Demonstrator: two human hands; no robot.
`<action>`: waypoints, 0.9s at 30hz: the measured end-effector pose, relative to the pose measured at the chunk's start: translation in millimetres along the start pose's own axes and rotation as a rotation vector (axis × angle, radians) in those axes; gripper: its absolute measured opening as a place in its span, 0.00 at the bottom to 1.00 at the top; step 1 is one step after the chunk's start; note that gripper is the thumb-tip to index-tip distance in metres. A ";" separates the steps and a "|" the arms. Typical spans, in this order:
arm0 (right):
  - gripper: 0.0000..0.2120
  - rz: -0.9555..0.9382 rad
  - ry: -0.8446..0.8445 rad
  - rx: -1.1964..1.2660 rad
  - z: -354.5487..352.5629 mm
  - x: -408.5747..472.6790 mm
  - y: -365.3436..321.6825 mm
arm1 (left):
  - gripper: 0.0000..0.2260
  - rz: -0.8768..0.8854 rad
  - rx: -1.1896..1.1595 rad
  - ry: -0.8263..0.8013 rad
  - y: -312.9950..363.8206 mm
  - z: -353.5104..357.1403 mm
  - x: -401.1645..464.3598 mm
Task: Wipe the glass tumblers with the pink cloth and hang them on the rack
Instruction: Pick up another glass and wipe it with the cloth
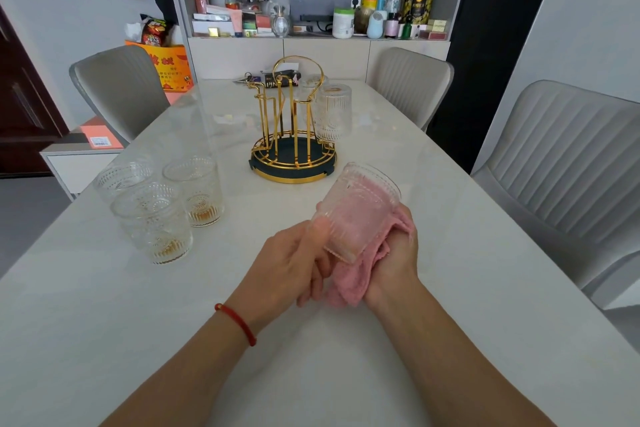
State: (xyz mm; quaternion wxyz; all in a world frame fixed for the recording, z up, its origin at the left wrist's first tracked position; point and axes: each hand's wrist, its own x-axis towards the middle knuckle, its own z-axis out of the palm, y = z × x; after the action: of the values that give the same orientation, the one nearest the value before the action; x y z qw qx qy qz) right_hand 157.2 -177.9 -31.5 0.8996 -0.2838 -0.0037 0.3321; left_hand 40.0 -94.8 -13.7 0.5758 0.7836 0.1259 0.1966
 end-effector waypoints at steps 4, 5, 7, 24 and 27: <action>0.14 -0.030 0.080 0.008 -0.8 -6.5 -2.6 | 0.26 -0.047 0.134 0.048 -2.2 1.4 -1.1; 0.18 -0.038 0.078 0.016 0.7 -6.8 -3.7 | 0.25 -0.028 0.148 0.061 -5.2 2.5 -0.9; 0.19 -0.058 0.086 0.038 3.5 -9.6 -6.1 | 0.25 0.011 0.159 0.106 -8.1 5.5 -0.3; 0.15 -0.025 0.112 -0.091 5.7 -14.9 -10.8 | 0.18 -0.033 0.160 0.072 -2.2 9.9 -3.2; 0.21 0.027 0.063 -0.099 8.0 -11.2 -6.3 | 0.29 -0.078 0.000 0.008 -3.3 4.4 -3.1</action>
State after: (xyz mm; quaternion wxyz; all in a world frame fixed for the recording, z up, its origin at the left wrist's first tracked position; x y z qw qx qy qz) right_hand 150.7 -184.4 -19.5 0.8795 -0.3384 0.0119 0.3345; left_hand 39.3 -98.9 -18.5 0.5823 0.7773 0.1590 0.1772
